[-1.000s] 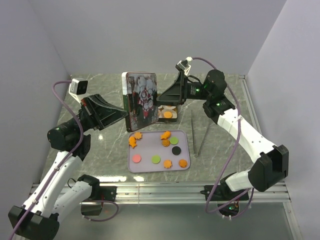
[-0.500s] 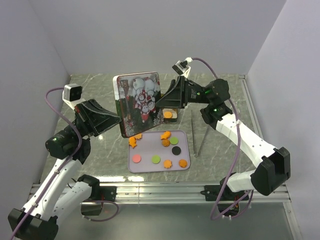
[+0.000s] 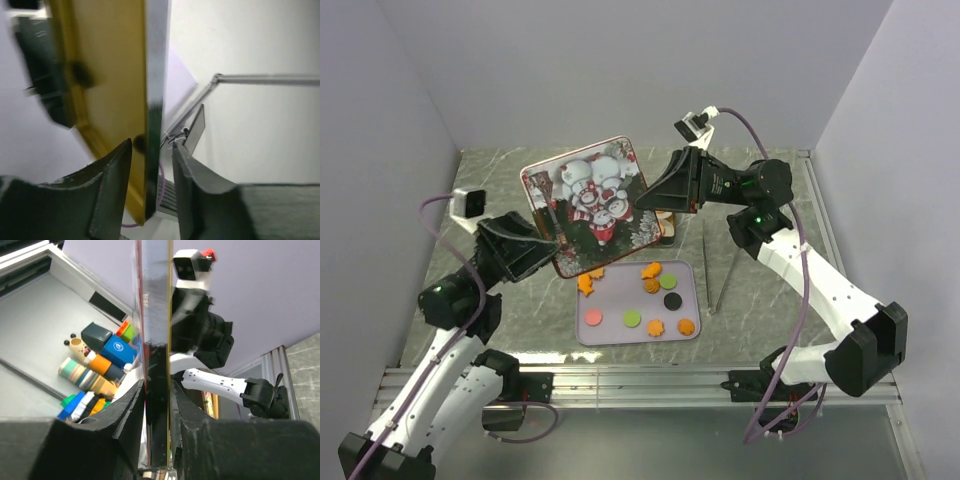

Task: Pack the cookies

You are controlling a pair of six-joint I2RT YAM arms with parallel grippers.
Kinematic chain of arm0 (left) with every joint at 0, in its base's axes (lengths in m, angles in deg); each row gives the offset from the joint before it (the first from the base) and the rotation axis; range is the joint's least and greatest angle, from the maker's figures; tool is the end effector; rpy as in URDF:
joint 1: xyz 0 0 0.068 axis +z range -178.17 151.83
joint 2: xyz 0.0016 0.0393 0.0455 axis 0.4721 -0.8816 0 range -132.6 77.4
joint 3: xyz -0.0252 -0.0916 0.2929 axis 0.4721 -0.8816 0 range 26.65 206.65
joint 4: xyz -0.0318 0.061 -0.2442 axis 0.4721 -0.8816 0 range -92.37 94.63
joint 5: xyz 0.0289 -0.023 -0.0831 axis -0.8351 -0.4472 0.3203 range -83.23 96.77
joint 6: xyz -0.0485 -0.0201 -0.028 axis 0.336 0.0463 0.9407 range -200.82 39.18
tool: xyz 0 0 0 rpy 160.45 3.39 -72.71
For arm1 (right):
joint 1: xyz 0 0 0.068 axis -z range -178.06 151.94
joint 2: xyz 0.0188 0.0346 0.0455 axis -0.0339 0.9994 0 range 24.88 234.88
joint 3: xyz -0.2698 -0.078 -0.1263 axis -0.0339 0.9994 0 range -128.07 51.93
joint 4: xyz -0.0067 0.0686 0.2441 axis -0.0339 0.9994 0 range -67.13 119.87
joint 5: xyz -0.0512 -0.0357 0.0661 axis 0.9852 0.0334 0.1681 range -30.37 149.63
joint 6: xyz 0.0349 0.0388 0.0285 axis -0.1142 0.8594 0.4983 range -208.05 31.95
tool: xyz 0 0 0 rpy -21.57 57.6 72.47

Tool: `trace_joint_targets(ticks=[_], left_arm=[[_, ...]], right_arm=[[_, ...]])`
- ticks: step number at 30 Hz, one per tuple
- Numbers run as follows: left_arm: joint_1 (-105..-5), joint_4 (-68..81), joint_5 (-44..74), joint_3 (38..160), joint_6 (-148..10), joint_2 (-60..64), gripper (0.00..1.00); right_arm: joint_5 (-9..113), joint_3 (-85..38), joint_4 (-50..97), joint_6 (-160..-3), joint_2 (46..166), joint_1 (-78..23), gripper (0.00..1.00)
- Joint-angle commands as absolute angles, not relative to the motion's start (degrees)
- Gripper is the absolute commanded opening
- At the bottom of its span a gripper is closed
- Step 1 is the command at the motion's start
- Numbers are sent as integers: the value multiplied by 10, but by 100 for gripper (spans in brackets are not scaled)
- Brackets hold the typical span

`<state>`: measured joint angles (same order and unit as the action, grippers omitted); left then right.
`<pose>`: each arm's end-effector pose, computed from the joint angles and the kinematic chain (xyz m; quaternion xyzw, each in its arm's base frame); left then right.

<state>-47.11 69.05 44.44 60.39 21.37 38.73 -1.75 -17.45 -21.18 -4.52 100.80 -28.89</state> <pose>0.0687 -0.0518 0.4340 0.0674 0.3931 -0.8370 0.3747 0.2071 0.1682 0.4950 -0.2415 0.5440 0.7705 0.2284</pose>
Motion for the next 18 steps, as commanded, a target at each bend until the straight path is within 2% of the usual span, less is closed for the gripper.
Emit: trace_joint_targets(ticks=[1,6,16,18], left_arm=[[-468,540,472,586,159,367,46],[-458,369,465,616,55,371,69],[-443,271,463,669,-24,316,80],[-441,213,451,686,-64,304,83]], right_arm=[[-4,-213,-129,-144,969,-304,0],[28,-234,45,-239,965,-299,0],[49,-215,109,-267,991,-231,0],[63,-208,118,-268,996,-215,0]])
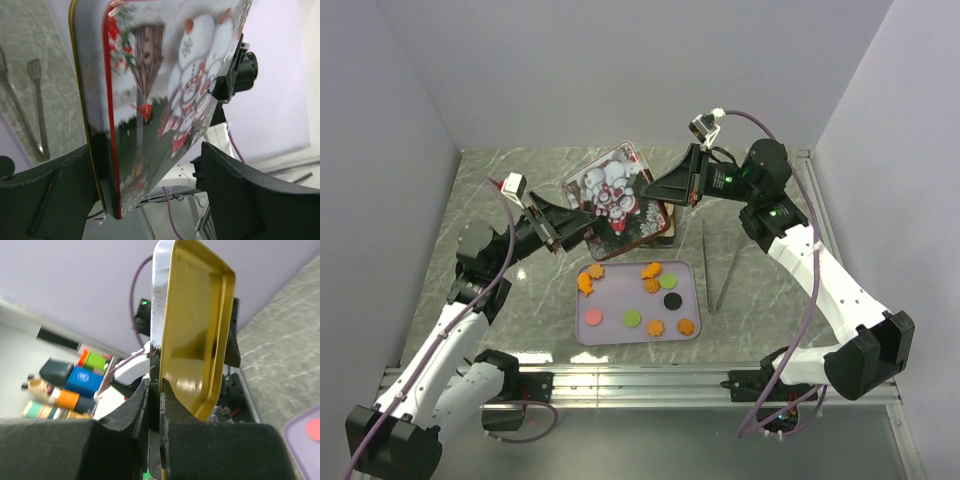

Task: Pack the cookies

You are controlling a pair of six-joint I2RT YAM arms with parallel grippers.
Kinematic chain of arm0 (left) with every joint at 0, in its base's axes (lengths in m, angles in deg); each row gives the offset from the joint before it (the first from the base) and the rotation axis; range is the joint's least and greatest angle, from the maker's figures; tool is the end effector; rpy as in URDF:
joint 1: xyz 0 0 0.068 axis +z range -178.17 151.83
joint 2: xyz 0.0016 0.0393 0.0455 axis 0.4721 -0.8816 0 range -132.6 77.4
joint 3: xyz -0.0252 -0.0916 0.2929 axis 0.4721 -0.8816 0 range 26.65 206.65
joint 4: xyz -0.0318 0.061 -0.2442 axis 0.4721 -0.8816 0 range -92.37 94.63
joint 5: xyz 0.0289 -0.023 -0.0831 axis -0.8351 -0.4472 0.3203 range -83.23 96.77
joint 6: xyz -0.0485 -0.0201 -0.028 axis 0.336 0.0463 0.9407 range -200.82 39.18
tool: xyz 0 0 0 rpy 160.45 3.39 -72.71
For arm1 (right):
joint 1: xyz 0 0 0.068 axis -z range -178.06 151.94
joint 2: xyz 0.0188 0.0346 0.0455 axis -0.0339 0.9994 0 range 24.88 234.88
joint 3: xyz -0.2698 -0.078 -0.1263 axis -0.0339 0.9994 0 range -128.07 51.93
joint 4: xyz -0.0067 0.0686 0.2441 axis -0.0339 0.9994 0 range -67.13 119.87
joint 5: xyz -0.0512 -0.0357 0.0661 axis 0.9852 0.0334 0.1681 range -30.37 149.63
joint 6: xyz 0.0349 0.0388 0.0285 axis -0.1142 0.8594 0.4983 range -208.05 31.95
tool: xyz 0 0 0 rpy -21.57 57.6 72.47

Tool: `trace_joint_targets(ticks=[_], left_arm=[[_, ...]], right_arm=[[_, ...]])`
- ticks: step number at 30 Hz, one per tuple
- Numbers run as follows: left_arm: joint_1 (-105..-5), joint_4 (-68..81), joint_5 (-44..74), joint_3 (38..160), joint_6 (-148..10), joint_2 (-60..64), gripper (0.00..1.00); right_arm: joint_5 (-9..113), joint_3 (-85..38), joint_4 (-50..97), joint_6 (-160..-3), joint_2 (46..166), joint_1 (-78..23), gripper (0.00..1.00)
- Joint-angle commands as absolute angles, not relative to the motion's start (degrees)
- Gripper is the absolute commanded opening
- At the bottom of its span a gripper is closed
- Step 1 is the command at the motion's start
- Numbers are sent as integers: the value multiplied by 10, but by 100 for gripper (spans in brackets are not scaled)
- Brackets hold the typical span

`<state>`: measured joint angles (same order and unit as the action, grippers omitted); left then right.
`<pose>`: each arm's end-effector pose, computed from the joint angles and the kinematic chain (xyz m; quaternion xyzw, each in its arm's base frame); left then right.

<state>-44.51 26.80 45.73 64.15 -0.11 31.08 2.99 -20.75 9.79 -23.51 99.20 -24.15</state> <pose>0.1466 -0.0716 0.3784 -0.0900 0.6342 -0.6911 0.3349 0.2292 0.1528 0.4751 -0.1633 0.6472 0.6956 0.2656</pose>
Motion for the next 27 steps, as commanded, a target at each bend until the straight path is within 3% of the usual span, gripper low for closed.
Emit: trace_joint_targets(ticks=[1,7,14,22,24,27], left_arm=[[-439,191,433,707,-81,299,85],[-425,60,386,769,-177,258,91],[-398,103,377,767,-206,184,92],[-357,181,421,841,-255,-37,93],[-356,208,433,876,-257,-110,99],[-356,212,453,937,-276,-205,99]], right_arm=[[68,-201,117,-262,998,-194,0],[87,-156,10,-182,1042,-132,0],[117,-170,-70,-149,1163,-119,0],[138,-229,-180,-58,1326,-121,0],[142,-253,-178,-55,1350,-121,0],[149,-269,-179,-57,1383,-124,0]])
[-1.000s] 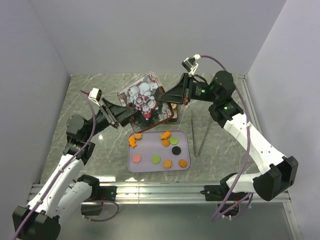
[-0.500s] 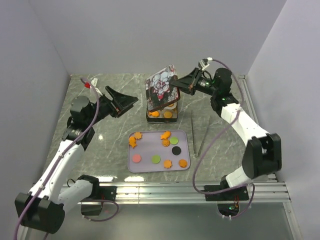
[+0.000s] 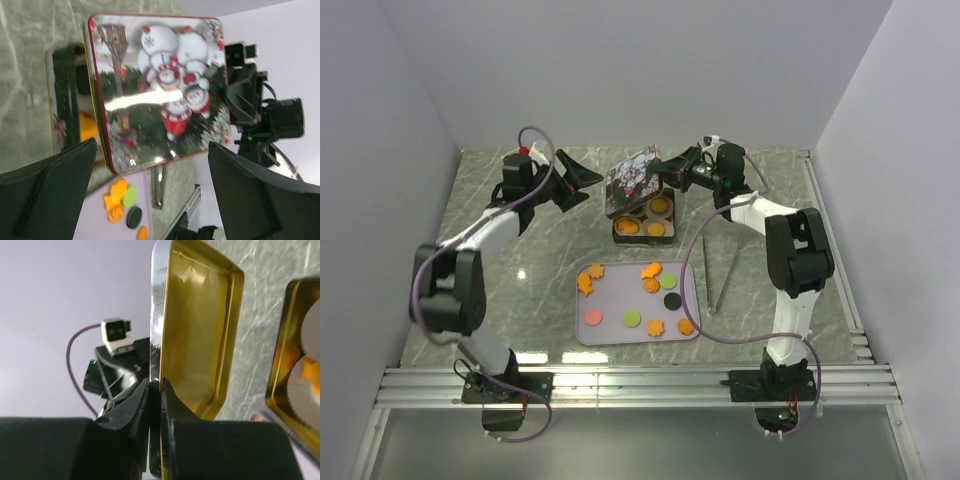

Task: Pack the cookies

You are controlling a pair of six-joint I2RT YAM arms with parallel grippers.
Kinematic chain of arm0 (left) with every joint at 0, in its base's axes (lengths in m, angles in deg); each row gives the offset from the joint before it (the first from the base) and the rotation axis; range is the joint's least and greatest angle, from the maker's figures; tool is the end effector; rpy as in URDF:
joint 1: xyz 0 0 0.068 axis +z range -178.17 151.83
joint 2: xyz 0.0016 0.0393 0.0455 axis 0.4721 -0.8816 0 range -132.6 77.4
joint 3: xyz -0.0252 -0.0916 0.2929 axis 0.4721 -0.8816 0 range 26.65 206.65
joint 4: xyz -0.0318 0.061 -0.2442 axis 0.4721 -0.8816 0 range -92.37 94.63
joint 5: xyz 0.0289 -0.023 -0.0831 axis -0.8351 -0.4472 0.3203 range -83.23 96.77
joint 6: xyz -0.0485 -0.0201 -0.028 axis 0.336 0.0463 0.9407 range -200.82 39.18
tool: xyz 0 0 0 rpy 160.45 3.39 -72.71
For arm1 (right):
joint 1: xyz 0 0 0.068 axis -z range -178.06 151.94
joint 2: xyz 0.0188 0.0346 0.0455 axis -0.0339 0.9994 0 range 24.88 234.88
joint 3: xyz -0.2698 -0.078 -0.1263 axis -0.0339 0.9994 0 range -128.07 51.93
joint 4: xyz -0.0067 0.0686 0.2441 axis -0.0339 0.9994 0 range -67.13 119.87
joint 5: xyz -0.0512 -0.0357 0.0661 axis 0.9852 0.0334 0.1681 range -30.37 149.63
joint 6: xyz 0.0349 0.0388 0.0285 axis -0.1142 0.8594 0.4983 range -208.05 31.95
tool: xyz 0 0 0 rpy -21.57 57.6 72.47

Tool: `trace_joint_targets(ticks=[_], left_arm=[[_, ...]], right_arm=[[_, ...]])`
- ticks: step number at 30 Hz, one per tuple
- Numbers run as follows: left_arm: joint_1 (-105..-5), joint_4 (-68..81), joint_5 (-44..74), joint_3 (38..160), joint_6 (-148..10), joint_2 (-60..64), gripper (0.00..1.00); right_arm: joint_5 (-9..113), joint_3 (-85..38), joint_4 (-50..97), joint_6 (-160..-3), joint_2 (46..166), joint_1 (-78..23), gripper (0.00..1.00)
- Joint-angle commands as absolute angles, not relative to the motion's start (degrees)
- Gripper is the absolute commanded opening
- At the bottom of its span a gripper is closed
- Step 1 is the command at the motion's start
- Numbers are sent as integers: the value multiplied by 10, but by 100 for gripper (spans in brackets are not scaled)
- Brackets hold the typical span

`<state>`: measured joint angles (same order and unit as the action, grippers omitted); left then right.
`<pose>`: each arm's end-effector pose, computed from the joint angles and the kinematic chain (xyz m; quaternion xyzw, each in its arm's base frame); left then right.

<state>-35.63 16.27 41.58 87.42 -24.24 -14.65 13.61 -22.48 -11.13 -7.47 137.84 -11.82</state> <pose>0.3613 -0.0725 0.3049 -0.1674 0.7810 -0.4988 0.3365 0.4426 0.1407 0.2811 0.1509 0.7105 0.6532 0.2139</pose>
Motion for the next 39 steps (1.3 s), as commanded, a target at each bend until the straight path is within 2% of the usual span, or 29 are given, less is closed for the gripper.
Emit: trace_joint_targets(ticks=[1,9,21,22,26,29,31,36,39], left_arm=[[-356,212,456,948,-283,-225,99],[-356,261,490,1000,-273,-387,99],[-357,295,510,1012,-267,-453,99],[-358,300,513,1012,-260,-455,98],[-365,290,527,1027,-267,-467,84],[-376,271,532,1036,-278,-477,81],[-384,252,527,1037,-286,-480,83],[-388,206,492,1023,-306,-464,98],[-387,211,495,1008,-308,-450,99]], right_arm=[[152,-272,-179,-59,1394,-124,0],[163,-272,-186,-60,1442,-126,0],[160,-184,-162,-109,1433,-127,0],[160,-178,-160,-112,1430,-127,0],[167,-149,-166,-118,1426,-126,0],[172,-142,-178,-109,1429,-126,0],[177,-136,-199,-96,1432,-126,0],[175,-110,-305,-20,1436,-120,0],[188,-88,-346,-5,1418,-117,0]])
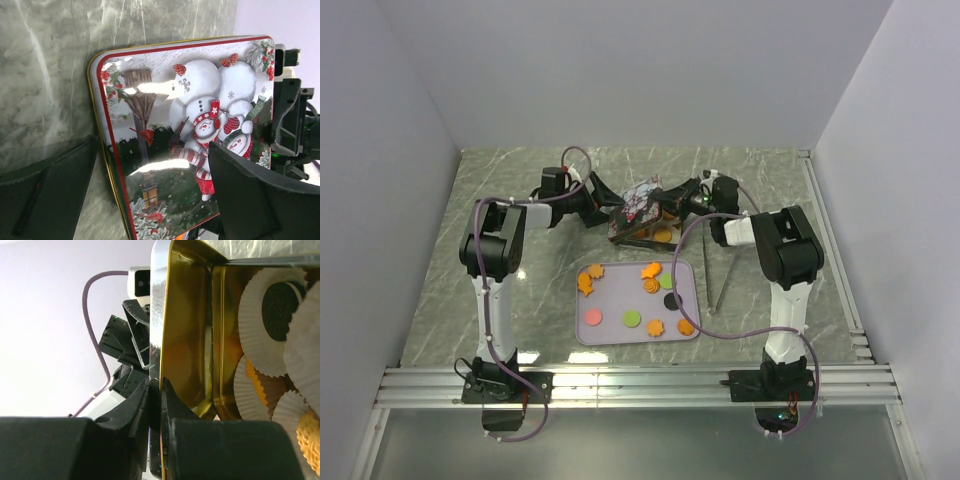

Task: Pack the cookies

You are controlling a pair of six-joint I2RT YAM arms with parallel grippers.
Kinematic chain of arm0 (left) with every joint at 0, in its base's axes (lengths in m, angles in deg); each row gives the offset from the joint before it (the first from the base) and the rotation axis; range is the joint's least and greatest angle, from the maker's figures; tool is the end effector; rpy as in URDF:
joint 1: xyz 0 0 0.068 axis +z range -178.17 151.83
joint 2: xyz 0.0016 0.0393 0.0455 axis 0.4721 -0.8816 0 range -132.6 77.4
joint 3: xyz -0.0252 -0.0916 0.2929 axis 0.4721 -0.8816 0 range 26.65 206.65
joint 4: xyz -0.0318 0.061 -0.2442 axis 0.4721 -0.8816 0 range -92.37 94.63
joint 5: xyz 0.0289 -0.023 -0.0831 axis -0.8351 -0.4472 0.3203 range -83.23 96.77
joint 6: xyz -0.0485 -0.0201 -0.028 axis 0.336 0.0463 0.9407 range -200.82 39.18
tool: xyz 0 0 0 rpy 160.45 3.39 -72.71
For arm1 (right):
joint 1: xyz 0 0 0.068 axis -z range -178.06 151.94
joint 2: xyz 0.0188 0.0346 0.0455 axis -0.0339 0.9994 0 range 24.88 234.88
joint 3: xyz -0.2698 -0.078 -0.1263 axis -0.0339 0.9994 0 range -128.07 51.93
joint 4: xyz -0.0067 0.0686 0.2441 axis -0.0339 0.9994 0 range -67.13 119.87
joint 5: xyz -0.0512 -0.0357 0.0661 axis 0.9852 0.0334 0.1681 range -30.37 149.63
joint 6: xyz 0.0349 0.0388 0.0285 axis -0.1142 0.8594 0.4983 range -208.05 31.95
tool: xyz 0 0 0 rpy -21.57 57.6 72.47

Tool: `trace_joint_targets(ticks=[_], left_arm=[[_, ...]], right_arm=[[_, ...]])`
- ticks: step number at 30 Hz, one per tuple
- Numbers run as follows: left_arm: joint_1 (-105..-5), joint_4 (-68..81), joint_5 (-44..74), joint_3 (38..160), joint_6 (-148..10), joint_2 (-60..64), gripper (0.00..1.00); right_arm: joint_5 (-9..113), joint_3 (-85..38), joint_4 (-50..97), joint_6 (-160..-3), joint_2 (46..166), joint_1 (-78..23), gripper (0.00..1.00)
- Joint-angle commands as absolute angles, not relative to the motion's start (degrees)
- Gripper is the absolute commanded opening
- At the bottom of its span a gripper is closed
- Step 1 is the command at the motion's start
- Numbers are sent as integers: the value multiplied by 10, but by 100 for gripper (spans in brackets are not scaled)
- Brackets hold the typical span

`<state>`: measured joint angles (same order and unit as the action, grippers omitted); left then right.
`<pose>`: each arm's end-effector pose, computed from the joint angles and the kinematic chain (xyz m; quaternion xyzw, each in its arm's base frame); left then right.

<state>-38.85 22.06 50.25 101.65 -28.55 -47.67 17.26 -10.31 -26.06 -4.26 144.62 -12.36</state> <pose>0.4655 -0.1184 0.1591 -0.1231 0.8249 -0.5099 0.2105 0.4303 0.1400 0.1910 0.2090 0.7151 0.6388 0.1918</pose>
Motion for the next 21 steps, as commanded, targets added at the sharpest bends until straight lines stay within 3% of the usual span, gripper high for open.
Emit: trace_joint_targets(ticks=[1,7,21], left_arm=[[-387,218,502,1007,-299,-449,99],[-392,264,521,1016,-261,-456,95],[-430,209,533,1071,-269,-456,85]], right_arm=[[189,-83,-354,-4,1406,-113,0],[203,-34,-385,-16,1375,-112,0],[221,39,-405,-48,1367,-105,0]])
